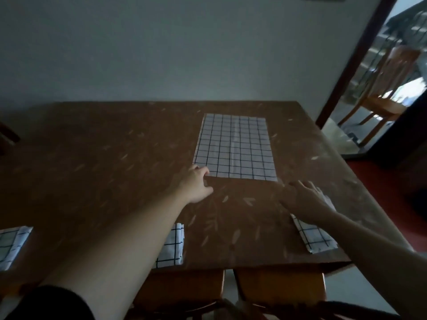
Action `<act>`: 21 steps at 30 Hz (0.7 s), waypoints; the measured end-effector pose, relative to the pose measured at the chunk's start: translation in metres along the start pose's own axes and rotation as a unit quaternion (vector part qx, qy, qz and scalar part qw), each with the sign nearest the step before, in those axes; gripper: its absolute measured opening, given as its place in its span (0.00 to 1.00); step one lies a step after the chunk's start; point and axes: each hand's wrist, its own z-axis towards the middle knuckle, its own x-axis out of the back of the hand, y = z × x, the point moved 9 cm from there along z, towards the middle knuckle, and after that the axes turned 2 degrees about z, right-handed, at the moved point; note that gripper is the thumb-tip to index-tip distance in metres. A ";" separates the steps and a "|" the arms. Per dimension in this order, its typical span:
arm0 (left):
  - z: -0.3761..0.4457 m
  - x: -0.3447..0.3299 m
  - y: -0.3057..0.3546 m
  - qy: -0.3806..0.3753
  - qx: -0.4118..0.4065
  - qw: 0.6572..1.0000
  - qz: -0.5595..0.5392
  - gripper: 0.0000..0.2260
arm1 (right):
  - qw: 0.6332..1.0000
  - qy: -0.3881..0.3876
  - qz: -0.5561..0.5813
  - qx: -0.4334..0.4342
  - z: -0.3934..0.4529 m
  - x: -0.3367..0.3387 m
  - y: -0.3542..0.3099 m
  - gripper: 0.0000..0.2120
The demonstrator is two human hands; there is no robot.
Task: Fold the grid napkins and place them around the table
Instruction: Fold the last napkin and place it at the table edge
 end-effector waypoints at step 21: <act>0.240 -0.163 -0.047 0.004 0.136 0.990 0.030 0.42 | 0.993 0.023 -0.015 0.115 0.292 -0.134 -0.024 0.50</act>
